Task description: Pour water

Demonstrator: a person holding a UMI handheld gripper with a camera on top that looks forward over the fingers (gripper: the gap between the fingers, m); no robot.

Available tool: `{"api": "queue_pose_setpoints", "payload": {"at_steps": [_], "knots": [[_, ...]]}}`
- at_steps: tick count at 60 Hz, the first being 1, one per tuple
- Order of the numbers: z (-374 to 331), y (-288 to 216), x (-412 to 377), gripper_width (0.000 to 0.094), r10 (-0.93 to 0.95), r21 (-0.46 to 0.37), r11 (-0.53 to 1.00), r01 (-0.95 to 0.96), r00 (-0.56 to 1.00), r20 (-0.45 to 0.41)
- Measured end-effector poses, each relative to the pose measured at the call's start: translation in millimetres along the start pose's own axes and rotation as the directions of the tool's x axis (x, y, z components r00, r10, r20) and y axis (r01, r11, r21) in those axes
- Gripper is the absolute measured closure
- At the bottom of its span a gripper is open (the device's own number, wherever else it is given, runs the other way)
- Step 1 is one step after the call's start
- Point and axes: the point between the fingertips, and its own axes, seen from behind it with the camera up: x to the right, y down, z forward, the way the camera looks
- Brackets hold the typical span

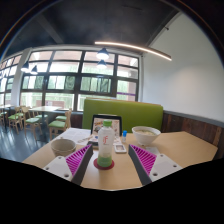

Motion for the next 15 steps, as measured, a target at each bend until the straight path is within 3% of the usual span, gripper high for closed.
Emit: {"api": "queue_pose_setpoints", "payload": {"at_steps": [15], "knots": [[-118.8,6.7,4.2,0.0117,0.049,0.011,0.999,-0.049,0.998,0.051]]}}
